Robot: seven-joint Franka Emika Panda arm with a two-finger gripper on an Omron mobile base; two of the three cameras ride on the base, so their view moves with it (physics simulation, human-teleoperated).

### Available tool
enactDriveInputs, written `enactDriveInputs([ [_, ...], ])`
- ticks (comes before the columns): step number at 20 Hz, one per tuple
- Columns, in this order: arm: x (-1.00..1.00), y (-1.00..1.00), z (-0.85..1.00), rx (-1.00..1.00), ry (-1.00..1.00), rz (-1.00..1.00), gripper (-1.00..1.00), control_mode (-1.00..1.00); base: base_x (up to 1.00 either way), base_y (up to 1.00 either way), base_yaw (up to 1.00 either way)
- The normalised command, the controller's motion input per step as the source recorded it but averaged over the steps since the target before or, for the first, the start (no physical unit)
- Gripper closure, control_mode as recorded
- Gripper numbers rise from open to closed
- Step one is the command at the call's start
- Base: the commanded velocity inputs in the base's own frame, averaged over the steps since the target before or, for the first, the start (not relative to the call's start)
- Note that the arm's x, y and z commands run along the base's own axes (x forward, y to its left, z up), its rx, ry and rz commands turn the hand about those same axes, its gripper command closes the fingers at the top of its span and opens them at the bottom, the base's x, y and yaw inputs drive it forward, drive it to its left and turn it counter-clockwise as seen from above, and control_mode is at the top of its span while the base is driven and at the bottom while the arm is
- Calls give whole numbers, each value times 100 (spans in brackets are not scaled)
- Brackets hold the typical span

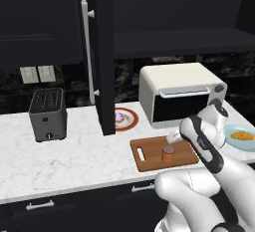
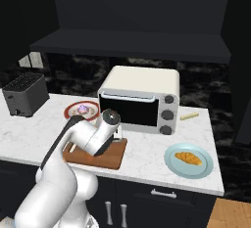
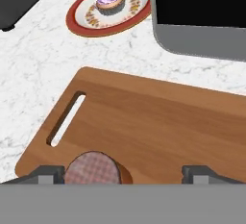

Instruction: From the different types of pastries on the counter, select a croissant and place it on the cutting board. Then retrieve a jar of jam from the cabinet and place it alongside the croissant on the cutting board.

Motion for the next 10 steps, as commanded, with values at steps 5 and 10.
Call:
enactDriveInputs([
  [5,5,-3,-39,10,-15,4,-100,-100,0,0,0],
  [10,38,-17,33,3,-2,1,-100,-100,0,0,0],
])
